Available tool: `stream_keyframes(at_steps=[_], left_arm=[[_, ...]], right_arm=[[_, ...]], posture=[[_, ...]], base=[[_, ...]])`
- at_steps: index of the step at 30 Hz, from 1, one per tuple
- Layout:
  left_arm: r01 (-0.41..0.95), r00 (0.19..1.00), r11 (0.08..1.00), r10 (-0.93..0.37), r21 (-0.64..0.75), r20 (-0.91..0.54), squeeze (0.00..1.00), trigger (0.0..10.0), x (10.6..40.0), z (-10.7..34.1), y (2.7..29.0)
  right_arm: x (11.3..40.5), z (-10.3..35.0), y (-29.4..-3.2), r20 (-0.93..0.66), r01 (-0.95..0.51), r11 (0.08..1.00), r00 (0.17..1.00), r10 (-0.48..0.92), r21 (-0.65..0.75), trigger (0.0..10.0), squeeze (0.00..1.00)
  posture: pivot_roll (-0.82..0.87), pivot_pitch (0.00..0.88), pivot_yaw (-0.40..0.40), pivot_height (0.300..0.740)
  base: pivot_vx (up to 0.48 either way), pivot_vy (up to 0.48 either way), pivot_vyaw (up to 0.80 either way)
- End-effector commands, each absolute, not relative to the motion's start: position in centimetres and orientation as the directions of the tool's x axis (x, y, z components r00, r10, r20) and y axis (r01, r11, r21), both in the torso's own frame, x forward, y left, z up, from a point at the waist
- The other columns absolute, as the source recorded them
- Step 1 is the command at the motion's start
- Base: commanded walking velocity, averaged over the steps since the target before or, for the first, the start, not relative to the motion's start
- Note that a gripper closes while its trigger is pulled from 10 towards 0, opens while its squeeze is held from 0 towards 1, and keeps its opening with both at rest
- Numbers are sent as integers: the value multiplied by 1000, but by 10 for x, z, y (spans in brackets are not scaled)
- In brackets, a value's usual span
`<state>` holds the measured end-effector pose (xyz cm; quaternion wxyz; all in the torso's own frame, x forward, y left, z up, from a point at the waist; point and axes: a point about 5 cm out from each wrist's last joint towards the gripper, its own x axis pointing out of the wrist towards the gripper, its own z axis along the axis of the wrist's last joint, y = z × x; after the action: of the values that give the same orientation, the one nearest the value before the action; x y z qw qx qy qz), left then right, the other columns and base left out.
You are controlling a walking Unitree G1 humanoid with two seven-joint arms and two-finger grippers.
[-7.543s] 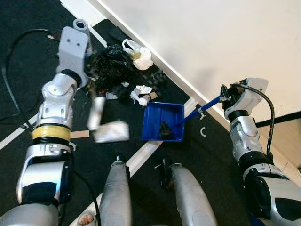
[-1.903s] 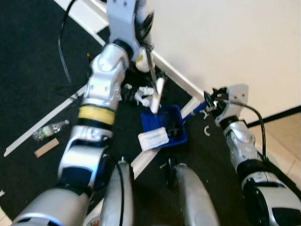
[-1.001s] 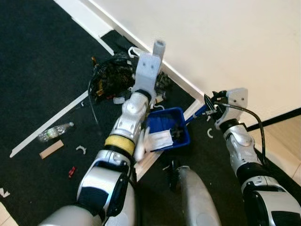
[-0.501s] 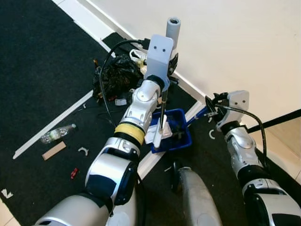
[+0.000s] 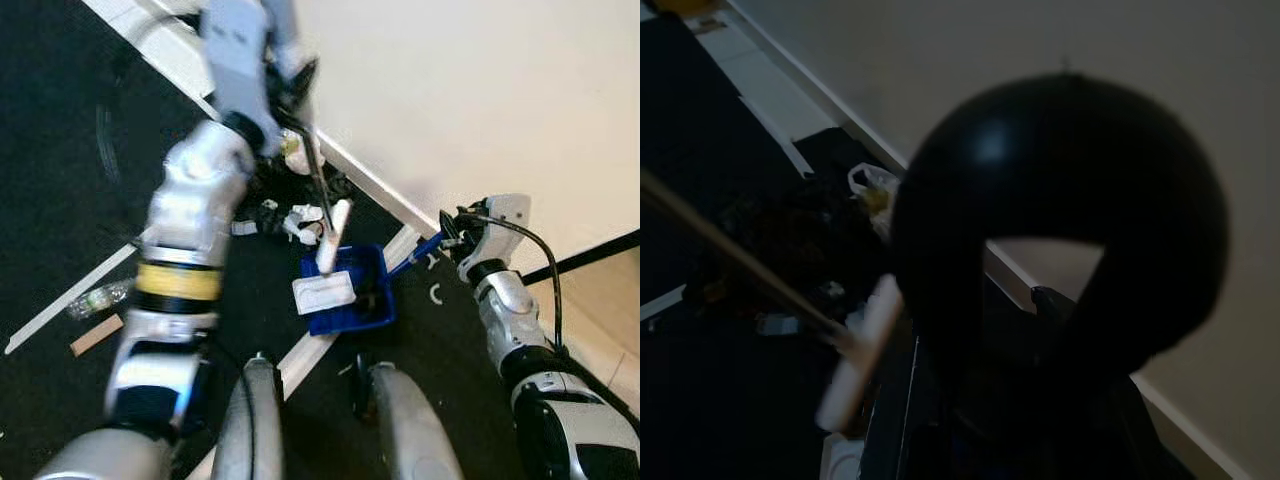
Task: Sweep floor
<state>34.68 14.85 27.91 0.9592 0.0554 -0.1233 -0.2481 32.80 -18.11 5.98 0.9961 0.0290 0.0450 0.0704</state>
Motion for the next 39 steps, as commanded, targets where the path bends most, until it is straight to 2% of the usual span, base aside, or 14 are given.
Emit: stream_keyframes(at_steps=[1, 3, 4, 5, 7, 11, 14, 17, 22, 35, 39], left_arm=[[473, 850, 848, -511, 240, 131, 0, 10000, 340, 271, 162], [406, 900, 860, -435, 309, 30, 0, 10000, 337, 249, 192], [406, 900, 860, -435, 309, 30, 0, 10000, 337, 249, 192], [368, 923, 872, -386, 324, -11, 0, 10000, 335, 236, 204], [368, 923, 872, -386, 324, -11, 0, 10000, 335, 236, 204], [195, 976, 886, -132, 420, -176, 0, 10000, 311, 179, 258], [171, 971, 893, -80, 417, -226, 0, 10000, 296, 155, 272], [172, 967, 901, -78, 399, -243, 0, 10000, 290, 146, 275], [229, 936, 891, -90, 393, -341, 0, 10000, 271, 92, 267], [229, 931, 890, -83, 394, -355, 0, 10000, 273, 69, 256], [153, 939, 939, -41, 307, -341, 0, 10000, 273, 59, 256]], right_arm=[[306, 23, -187, -256, -51, 987, 963, 89, 150, 10000, 0], [302, 19, -193, -276, -4, 984, 960, 54, 180, 10000, 0], [302, 19, -193, -276, -4, 984, 960, 54, 180, 10000, 0], [301, 18, -194, -281, 8, 982, 959, 45, 187, 10000, 0], [301, 18, -194, -281, 8, 982, 959, 45, 187, 10000, 0], [298, 17, -208, -281, 69, 977, 960, -10, 201, 10000, 0], [297, 18, -217, -275, 101, 972, 961, -40, 211, 10000, 0], [296, 19, -220, -272, 109, 971, 961, -48, 214, 10000, 0], [303, 36, -242, -203, 106, 967, 977, -59, 232, 10000, 0], [313, 60, -262, -131, 94, 974, 989, -68, 205, 10000, 0], [312, 61, -267, -130, 108, 969, 988, -80, 223, 10000, 0]], posture=[[171, 133, -88, 740], [175, 113, -90, 740], [175, 113, -90, 740], [174, 112, -90, 740], [174, 112, -90, 740], [165, 83, -59, 740], [162, 75, -52, 740], [162, 66, -51, 740], [151, 32, -43, 740], [118, 7, -34, 740], [114, 1, -36, 740]], base=[[0, 0, 0], [0, 0, 0], [0, 0, 0], [0, 0, 0], [0, 0, 0], [0, 0, 0], [0, 0, 0], [0, 0, 0], [0, 0, 0], [0, 0, 0], [0, 0, 0]])
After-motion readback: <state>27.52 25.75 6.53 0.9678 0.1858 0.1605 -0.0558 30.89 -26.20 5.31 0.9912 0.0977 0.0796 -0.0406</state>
